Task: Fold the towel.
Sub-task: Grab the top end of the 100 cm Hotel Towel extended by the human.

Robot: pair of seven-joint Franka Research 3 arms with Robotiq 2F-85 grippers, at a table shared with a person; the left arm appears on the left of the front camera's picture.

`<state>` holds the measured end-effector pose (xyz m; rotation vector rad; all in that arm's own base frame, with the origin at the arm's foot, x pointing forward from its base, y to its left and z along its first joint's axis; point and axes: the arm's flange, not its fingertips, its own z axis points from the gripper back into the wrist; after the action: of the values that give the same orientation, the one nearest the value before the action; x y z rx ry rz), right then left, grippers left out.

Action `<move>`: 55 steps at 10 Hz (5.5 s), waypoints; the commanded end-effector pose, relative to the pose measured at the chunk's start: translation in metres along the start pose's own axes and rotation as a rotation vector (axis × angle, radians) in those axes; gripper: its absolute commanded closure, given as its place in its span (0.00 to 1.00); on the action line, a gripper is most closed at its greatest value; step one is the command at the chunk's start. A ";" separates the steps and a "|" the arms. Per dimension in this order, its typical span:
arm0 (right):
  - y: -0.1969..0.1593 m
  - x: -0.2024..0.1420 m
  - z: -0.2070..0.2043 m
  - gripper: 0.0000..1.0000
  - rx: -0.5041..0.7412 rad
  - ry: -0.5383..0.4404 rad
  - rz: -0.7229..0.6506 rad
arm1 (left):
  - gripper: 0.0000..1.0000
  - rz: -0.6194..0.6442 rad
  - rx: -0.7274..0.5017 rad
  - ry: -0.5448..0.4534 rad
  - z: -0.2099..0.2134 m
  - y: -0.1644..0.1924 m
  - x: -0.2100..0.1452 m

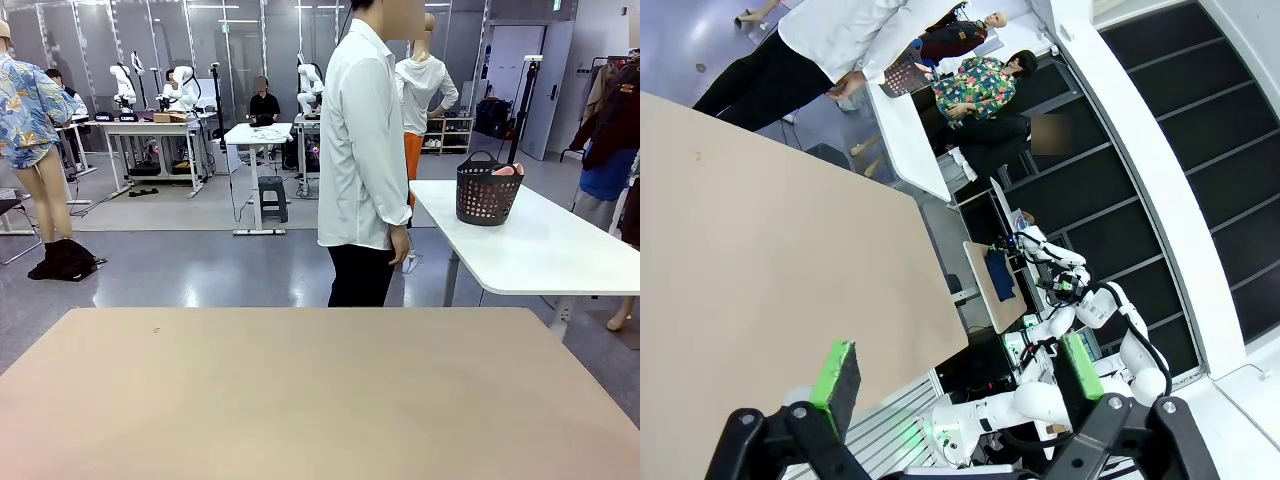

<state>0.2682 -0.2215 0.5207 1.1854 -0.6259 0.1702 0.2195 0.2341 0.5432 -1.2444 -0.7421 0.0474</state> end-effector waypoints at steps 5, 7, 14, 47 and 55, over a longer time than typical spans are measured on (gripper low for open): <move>0.000 0.002 0.000 0.00 0.014 -0.011 0.023 | 0.00 -0.024 -0.020 -0.005 0.001 0.000 0.003; 0.000 0.002 0.000 0.00 0.014 -0.011 0.023 | 0.00 -0.024 -0.020 -0.005 0.001 0.000 0.003; 0.000 0.002 0.000 0.00 0.014 -0.011 0.023 | 0.00 -0.024 -0.020 -0.005 0.001 0.000 0.003; 0.000 0.002 0.000 0.00 0.014 -0.011 0.023 | 0.00 -0.024 -0.020 -0.005 0.001 0.000 0.003; 0.000 0.002 0.000 0.00 0.014 -0.011 0.023 | 0.00 -0.024 -0.020 -0.005 0.001 0.000 0.003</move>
<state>0.2689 -0.2209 0.5209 1.1910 -0.6290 0.1719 0.2193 0.2339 0.5433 -1.2443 -0.7420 0.0458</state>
